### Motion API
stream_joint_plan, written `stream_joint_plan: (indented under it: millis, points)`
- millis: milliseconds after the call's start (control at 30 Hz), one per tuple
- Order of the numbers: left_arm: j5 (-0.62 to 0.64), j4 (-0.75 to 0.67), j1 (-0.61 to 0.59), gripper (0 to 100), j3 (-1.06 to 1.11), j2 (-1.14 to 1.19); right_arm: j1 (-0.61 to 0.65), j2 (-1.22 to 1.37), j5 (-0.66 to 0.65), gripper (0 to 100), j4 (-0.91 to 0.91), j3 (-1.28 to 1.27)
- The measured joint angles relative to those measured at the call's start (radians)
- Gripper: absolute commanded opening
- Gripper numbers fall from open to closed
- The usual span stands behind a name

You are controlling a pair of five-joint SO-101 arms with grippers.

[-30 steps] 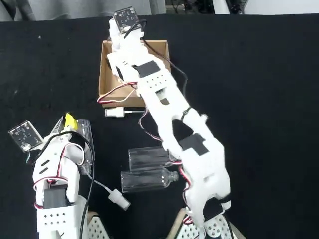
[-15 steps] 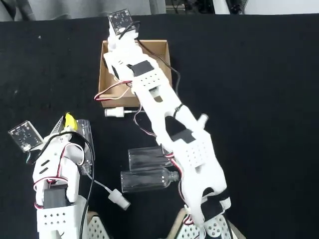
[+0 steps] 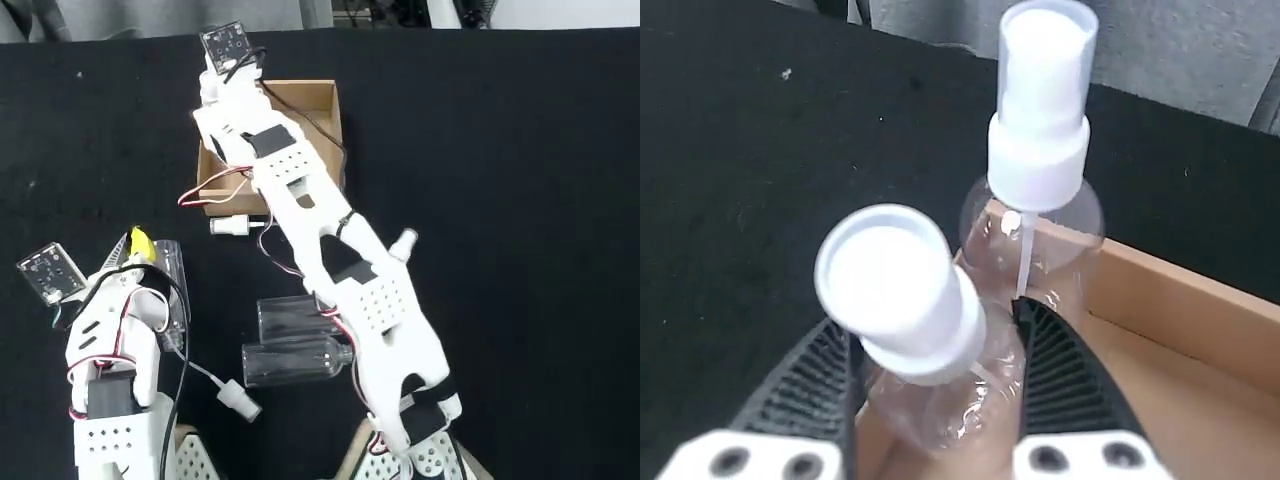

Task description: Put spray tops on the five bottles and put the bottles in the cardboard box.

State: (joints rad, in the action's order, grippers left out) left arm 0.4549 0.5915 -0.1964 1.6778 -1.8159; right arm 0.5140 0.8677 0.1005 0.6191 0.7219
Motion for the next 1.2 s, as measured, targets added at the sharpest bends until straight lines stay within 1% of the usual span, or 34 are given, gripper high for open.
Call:
stream_joint_plan:
  millis: [367, 433, 533, 633, 1000, 1200]
  points:
    - [0.0, 0.0, 0.0, 3, 0.0, 0.0, 0.002, 0.0, 0.0, 4.8, 0.0, 0.0]
    - [0.0, 0.0, 0.0, 3, 0.0, 0.0, 0.002, 0.0, 0.0, 8.3, 0.0, 0.0]
    - [0.0, 0.0, 0.0, 3, 0.0, 0.0, 0.002, 0.0, 0.0, 16.1, 0.017, 0.0]
    - [0.0, 0.0, 0.0, 3, 0.0, 0.0, 0.006, 0.0, 0.0, 19.4, 0.052, 0.011]
    - [0.0, 0.0, 0.0, 3, 0.0, 0.0, 0.005, 0.002, 0.0, 20.0, 0.089, 0.014]
    - [0.0, 0.0, 0.0, 3, 0.0, 0.0, 0.008, 0.002, 0.0, 20.4, 0.193, 0.071]
